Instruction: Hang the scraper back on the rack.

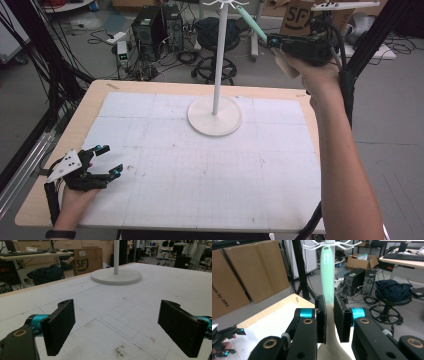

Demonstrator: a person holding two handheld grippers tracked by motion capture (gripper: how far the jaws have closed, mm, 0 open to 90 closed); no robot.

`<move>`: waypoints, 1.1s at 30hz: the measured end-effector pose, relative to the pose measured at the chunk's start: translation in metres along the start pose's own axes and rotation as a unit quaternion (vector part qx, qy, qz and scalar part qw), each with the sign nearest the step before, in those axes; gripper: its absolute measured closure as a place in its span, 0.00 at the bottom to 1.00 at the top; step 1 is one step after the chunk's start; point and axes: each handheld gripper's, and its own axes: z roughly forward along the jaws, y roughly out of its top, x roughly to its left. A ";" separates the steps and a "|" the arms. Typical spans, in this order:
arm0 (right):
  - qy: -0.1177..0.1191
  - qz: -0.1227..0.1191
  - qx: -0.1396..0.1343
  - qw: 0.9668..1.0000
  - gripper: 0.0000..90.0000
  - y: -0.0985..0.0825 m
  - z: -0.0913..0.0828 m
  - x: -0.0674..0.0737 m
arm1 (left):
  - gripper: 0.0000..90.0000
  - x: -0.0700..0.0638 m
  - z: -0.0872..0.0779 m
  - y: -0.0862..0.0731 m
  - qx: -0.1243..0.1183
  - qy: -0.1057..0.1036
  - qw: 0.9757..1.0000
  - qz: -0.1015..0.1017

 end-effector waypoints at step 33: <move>-0.019 -0.004 0.007 1.000 0.57 -0.026 0.032 -0.013 | 0.16 0.000 0.000 0.000 0.000 -0.001 1.000 -0.002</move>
